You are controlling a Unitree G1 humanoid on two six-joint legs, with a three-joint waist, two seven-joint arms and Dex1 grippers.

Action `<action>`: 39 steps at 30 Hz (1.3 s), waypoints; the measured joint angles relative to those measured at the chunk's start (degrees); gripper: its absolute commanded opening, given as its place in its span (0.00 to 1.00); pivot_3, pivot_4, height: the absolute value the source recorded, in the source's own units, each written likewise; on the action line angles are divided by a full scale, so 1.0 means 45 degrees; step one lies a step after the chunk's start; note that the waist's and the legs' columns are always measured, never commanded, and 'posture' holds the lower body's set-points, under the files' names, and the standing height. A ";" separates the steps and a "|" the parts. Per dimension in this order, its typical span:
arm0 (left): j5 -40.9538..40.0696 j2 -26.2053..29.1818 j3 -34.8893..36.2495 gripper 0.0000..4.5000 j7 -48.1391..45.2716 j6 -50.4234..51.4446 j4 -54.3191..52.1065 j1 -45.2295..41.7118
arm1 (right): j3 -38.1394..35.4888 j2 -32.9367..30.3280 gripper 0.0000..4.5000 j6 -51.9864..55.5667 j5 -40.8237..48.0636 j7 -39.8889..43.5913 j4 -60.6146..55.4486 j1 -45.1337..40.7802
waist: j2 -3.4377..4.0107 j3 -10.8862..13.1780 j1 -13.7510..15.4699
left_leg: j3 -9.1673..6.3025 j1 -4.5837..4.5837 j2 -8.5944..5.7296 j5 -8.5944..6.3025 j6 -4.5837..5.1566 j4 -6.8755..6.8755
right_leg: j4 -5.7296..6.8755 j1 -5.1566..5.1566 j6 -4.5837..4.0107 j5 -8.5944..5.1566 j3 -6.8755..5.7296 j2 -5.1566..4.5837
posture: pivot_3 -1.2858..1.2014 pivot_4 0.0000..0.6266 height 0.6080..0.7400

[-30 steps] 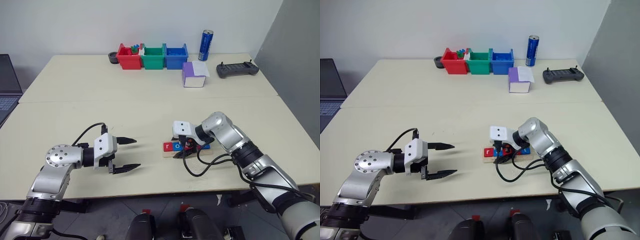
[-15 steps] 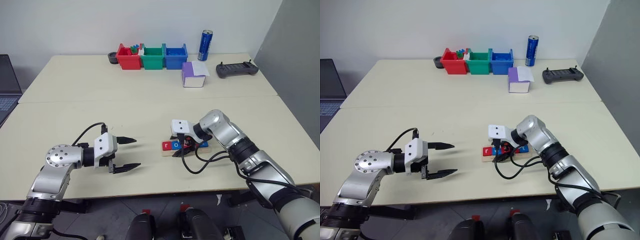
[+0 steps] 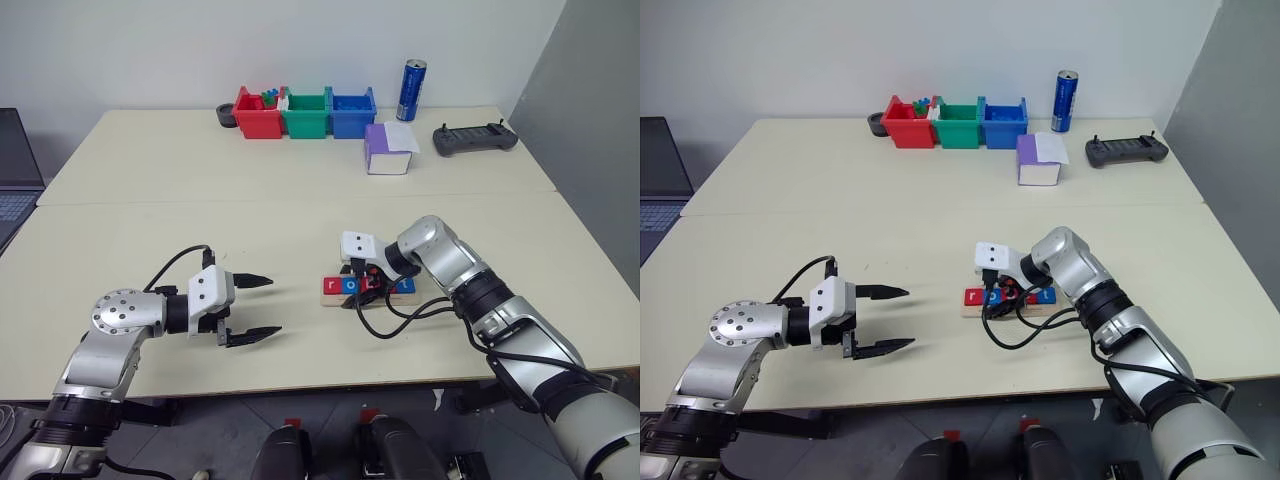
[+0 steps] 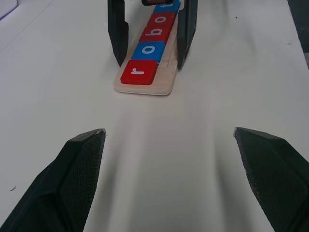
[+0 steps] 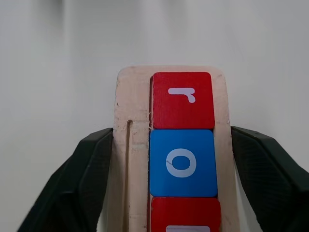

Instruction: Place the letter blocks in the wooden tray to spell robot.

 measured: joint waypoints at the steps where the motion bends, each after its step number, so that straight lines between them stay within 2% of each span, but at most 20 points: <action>1: 0.0000 0.0000 0.0000 1.00 0.0000 0.0000 0.0000 0.0000 | -0.0025 0.0000 1.00 0.0097 0.0018 0.0000 -0.0012 0.0000 | 0.0000 0.0000 0.0000 | 0.0000 0.0001 0.0000 0.0000 0.0000 0.0000 | 0.0000 0.0000 0.0000 0.0000 0.0000 0.0000 | 0.52 0.24 1.00; 11: 0.0001 0.0000 0.0000 1.00 0.0005 -0.0011 -0.0002 -0.0003 | -0.0170 -0.0590 1.00 0.0697 0.0235 0.0258 -0.1289 0.0033 | 0.0002 0.0001 0.0006 | -0.0004 -0.0021 -0.0001 0.0000 0.0000 0.0000 | -0.0002 -0.0015 0.0000 0.0000 -0.0002 0.0000 | 0.52 0.24 1.00; 16: -0.0004 0.0030 0.0057 1.00 0.0042 -0.0017 -0.0077 0.0079 | -0.1380 -0.2668 1.00 0.1728 0.1106 0.0808 -0.4373 0.0588 | 0.0002 0.0002 0.0049 | -0.0029 -0.0043 -0.0008 -0.0001 0.0000 0.0001 | -0.0020 -0.0019 0.0001 -0.0001 -0.0014 -0.0001 | 0.52 0.24 1.00; 20: -0.0015 0.0085 0.0238 1.00 0.0045 -0.0059 -0.0116 0.0171 | -0.3350 -0.4520 1.00 0.2527 0.2681 0.1122 -0.7206 0.2077 | 0.0002 0.0002 0.0083 | -0.0057 -0.0054 -0.0011 -0.0002 -0.0001 -0.0002 | -0.0028 -0.0018 0.0003 -0.0002 -0.0036 -0.0001 | 0.52 0.24 1.00; 22: -0.0070 0.0080 0.0276 1.00 0.0032 -0.0055 -0.0146 0.0166 | -0.4300 -0.5375 1.00 0.2042 0.3227 0.1168 -0.7902 0.3345 | -0.0003 -0.0001 0.0108 | -0.0071 -0.0050 -0.0012 -0.0003 0.0000 0.0000 | -0.0036 -0.0005 0.0004 -0.0003 -0.0052 -0.0001 | 0.52 0.24 1.00; 25: -0.0424 0.0084 0.0394 1.00 -0.0055 0.0033 -0.0426 0.0349 | -0.5458 -0.6497 1.00 0.1289 0.3757 0.1254 -0.8051 0.5315 | 0.0007 0.0005 0.0141 | -0.0064 -0.0053 -0.0015 -0.0003 0.0001 0.0000 | -0.0041 -0.0007 0.0005 -0.0003 -0.0050 -0.0001 | 0.52 0.24 1.00; 31: -0.1073 0.0740 0.0890 1.00 -0.0232 0.0750 -0.1331 0.0816 | -0.7724 -0.8858 1.00 0.1512 0.5122 0.1812 -0.7683 0.7294 | 0.0010 0.0009 0.0024 | -0.0064 -0.0025 -0.0004 -0.0002 0.0000 -0.0016 | -0.0029 -0.0004 0.0005 -0.0005 -0.0054 0.0008 | 0.52 0.24 1.00; 39: -0.1374 0.0928 0.1440 1.00 0.0578 0.1976 -0.2279 0.1142 | -0.7996 -0.9208 1.00 0.1231 0.5788 0.2030 -0.7482 0.7813 | 0.0010 0.0009 0.0047 | -0.0067 -0.0017 -0.0007 -0.0002 0.0000 -0.0010 | -0.0032 0.0011 0.0007 -0.0005 -0.0053 0.0007 | 0.52 0.24 1.00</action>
